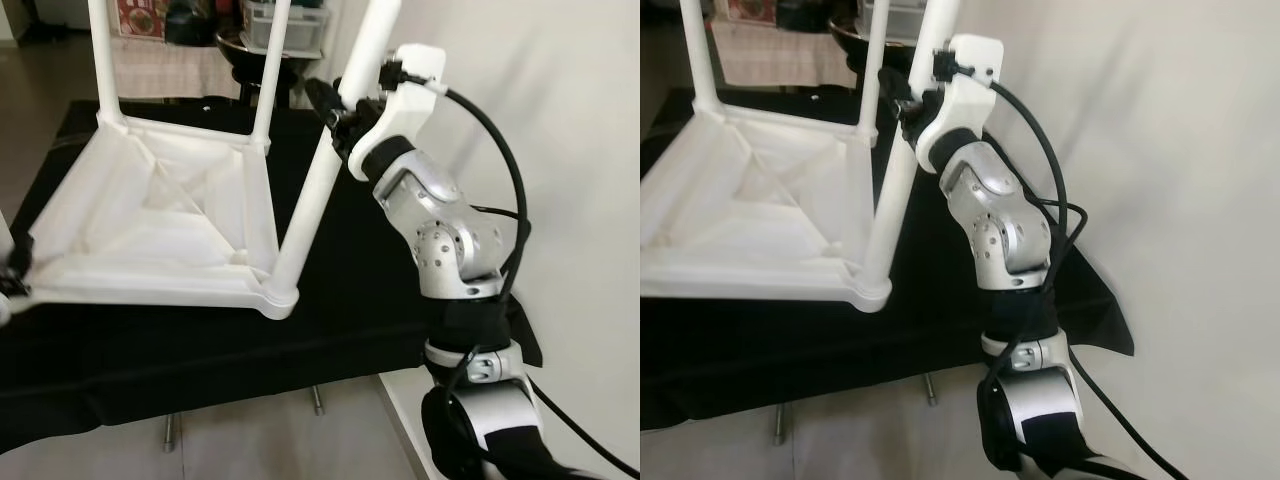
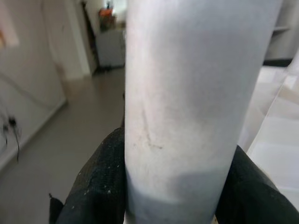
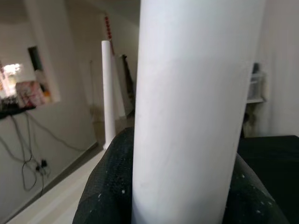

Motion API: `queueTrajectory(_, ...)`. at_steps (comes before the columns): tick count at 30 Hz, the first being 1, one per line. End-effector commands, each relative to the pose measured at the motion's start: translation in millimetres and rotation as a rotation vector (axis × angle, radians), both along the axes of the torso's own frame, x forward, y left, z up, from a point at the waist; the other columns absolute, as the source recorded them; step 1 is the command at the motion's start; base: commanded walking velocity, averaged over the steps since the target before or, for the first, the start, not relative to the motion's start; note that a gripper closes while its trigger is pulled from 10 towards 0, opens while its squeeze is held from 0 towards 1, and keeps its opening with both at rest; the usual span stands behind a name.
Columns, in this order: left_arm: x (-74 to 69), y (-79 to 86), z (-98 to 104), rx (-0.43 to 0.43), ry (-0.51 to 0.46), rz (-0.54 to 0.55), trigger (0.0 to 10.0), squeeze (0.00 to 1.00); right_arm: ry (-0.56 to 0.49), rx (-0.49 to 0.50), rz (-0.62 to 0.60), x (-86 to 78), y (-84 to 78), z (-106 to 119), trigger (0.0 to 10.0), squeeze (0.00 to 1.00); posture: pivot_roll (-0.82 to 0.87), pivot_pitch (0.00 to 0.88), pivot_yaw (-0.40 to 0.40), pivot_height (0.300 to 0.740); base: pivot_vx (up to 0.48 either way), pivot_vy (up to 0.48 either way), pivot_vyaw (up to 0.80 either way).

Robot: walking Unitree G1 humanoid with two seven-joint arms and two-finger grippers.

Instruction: Building children table

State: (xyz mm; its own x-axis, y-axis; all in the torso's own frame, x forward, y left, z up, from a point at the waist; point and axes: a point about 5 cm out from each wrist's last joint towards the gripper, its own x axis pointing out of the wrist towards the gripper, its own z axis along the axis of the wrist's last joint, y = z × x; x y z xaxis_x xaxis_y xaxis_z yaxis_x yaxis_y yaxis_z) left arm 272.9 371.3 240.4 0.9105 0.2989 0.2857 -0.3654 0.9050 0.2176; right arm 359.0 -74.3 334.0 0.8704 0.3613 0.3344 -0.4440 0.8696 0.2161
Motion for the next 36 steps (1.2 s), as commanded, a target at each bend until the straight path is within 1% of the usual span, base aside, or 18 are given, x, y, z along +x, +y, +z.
queueTrajectory(1, -17.1, 7.5, 71.5, 0.087, -0.267, 0.032, 0.0, 0.00, 0.137, -0.071, -0.188, 16.5, -30.7, -29.6, 10.0, 0.00, -0.08, 0.064, -0.122, 0.740, 0.000, 0.000, 0.00)
queueTrajectory(2, -11.3, -2.5, 118.8, 0.173, -0.336, -0.028, 0.0, 0.00, 0.225, -0.056, -0.252, 25.0, -35.5, -43.5, 10.0, 0.00, -0.05, 0.059, -0.111, 0.740, 0.000, 0.000, 0.00)
queueTrajectory(3, -11.3, -2.5, 118.8, 0.173, -0.336, -0.028, 0.0, 0.00, 0.225, -0.056, -0.252, 25.0, -35.5, -43.5, 10.0, 0.00, -0.05, 0.059, -0.111, 0.740, 0.000, 0.000, 0.00)
queueTrajectory(4, -7.9, -15.3, 167.3, 0.244, -0.409, -0.092, 0.0, 0.00, 0.311, -0.043, -0.292, 31.1, -34.5, -60.0, 10.0, 0.00, -0.04, 0.057, -0.100, 0.740, 0.000, 0.000, 0.00)
queueTrajectory(7, -10.0, -23.1, 197.4, 0.288, -0.454, -0.126, 0.0, 0.00, 0.366, -0.038, -0.312, 33.8, -32.2, -71.1, 10.0, 0.00, -0.04, 0.057, -0.100, 0.740, 0.000, 0.000, 0.00)
queueTrajectory(9, -9.0, -58.0, 265.1, 0.389, -0.551, -0.232, 0.0, 0.00, 0.526, -0.017, -0.342, 36.7, -15.4, -103.1, 10.0, 0.00, 0.00, 0.053, -0.079, 0.740, 0.000, 0.000, 0.00)
queueTrajectory(13, -8.1, -78.9, 291.9, 0.424, -0.586, -0.288, 0.4, 0.00, 0.617, 0.008, -0.354, 36.1, -4.8, -119.2, 10.0, 0.00, 0.03, 0.051, -0.064, 0.740, 0.000, 0.000, 0.00)
queueTrajectory(14, -7.1, -102.5, 314.9, 0.460, -0.611, -0.351, 2.2, 0.00, 0.716, 0.052, -0.352, 33.8, 7.8, -135.5, 10.0, 0.00, 0.05, 0.050, -0.054, 0.740, 0.000, 0.000, 0.00)
queueTrajectory(15, -7.1, -102.5, 314.9, 0.460, -0.611, -0.351, 2.2, 0.00, 0.716, 0.052, -0.352, 33.8, 7.8, -135.5, 10.0, 0.00, 0.05, 0.050, -0.054, 0.740, 0.000, 0.000, 0.00)
queueTrajectory(16, -3.5, -124.6, 329.5, 0.481, -0.613, -0.418, 4.0, 0.00, 0.795, 0.115, -0.342, 31.6, 19.1, -147.8, 10.0, 0.00, 0.06, 0.054, -0.039, 0.740, 0.000, 0.000, 0.00)
queueTrajectory(20, 0.7, -142.1, 337.7, 0.485, -0.609, -0.473, 5.0, 0.00, 0.872, 0.168, -0.330, 28.9, 27.7, -159.0, 10.0, 0.00, 0.07, 0.055, -0.027, 0.740, 0.000, 0.000, 0.00)
queueTrajectory(21, 6.3, -157.2, 341.3, 0.491, -0.588, -0.528, 9.0, 0.00, 0.937, 0.208, -0.329, 26.2, 33.1, -169.4, 10.0, 0.00, 0.08, 0.058, -0.018, 0.740, 0.000, 0.000, 0.00)
queueTrajectory(24, 20.9, -185.7, 340.5, 0.507, -0.522, -0.642, 10.0, 0.00, 1.053, 0.273, -0.331, 18.3, 44.2, -189.0, 10.0, 0.00, 0.09, 0.063, 0.005, 0.740, 0.000, 0.000, 0.00)
queueTrajectory(29, 27.3, -198.3, 339.4, 0.526, -0.483, -0.693, 10.0, 0.00, 1.100, 0.294, -0.337, 13.5, 51.3, -197.1, 10.0, 0.00, 0.09, 0.063, 0.020, 0.740, 0.000, 0.000, 0.00)
queueTrajectory(30, 33.8, -213.3, 336.7, 0.544, -0.440, -0.755, 10.0, 0.16, 1.145, 0.302, -0.328, 6.5, 62.8, -205.9, 10.0, 0.00, 0.10, 0.067, 0.032, 0.740, 0.000, 0.000, 0.00)
queueTrajectory(31, 33.8, -213.3, 336.7, 0.544, -0.440, -0.755, 10.0, 0.16, 1.145, 0.302, -0.328, 6.5, 62.8, -205.9, 10.0, 0.00, 0.10, 0.067, 0.032, 0.740, 0.000, 0.000, 0.00)
queueTrajectory(32, 38.7, -226.1, 333.3, 0.555, -0.405, -0.808, 10.0, 1.00, 1.182, 0.298, -0.327, -0.4, 72.0, -213.8, 10.0, 0.00, 0.10, 0.067, 0.037, 0.740, 0.000, 0.000, 0.00)
queueTrajectory(36, 46.1, -243.0, 327.4, 0.567, -0.374, -0.840, 10.0, 1.00, 1.211, 0.274, -0.348, -7.2, 78.6, -223.0, 10.0, 0.00, 0.10, 0.073, 0.040, 0.740, 0.000, 0.000, 0.00)
